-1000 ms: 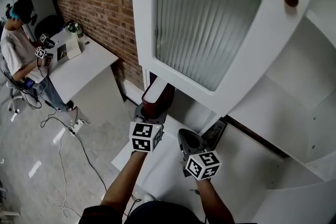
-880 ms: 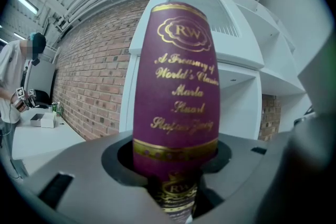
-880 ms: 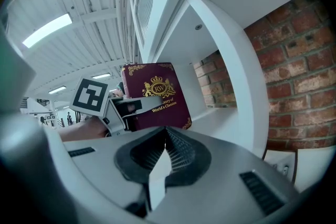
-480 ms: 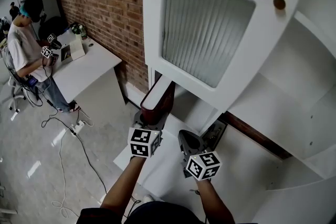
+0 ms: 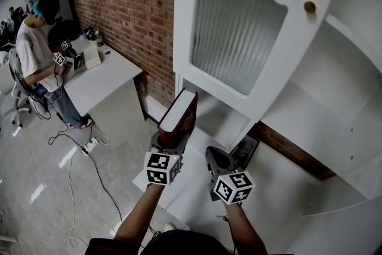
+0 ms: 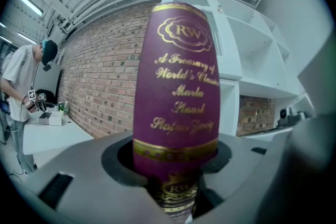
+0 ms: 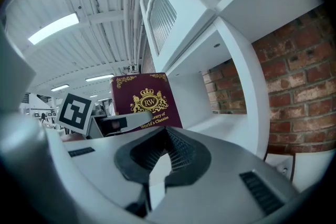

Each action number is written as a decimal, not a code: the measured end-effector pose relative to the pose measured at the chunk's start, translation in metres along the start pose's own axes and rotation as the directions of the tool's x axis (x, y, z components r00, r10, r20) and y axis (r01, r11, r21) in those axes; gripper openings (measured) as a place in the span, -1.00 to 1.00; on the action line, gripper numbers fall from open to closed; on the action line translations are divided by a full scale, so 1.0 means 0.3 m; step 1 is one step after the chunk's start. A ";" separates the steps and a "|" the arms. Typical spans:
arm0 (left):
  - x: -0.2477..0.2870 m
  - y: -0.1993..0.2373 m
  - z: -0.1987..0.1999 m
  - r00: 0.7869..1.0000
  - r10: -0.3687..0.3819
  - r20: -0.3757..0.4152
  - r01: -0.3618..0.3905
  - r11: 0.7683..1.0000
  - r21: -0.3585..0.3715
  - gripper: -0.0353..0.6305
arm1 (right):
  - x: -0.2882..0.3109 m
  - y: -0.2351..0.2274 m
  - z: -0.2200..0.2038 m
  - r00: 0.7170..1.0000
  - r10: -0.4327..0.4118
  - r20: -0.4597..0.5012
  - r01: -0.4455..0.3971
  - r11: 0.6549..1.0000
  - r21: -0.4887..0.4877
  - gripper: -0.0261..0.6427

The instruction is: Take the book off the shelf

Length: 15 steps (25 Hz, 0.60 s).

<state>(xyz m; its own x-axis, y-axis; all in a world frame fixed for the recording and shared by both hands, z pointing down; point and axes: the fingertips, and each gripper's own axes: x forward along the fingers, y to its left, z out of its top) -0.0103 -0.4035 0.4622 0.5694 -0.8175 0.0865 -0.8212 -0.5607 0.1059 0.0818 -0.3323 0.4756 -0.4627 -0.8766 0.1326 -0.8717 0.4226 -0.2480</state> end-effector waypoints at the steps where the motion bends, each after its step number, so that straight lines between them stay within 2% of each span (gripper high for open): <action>1: -0.016 0.001 0.000 1.000 0.001 0.000 -0.001 1.000 -0.001 -0.18 | -0.004 0.011 0.001 1.000 0.002 0.002 -0.002 1.000 -0.002 -0.86; 15: -0.227 0.033 -0.010 1.000 0.015 0.001 -0.015 1.000 -0.007 -0.18 | -0.027 0.143 0.049 0.999 0.017 0.047 -0.016 1.000 -0.023 -0.86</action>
<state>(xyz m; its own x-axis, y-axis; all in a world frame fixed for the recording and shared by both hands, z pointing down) -0.0570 -0.3530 0.4604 0.5570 -0.8260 0.0867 -0.8293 -0.5475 0.1113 0.0504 -0.3105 0.4497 -0.4697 -0.8789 0.0829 -0.8674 0.4420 -0.2284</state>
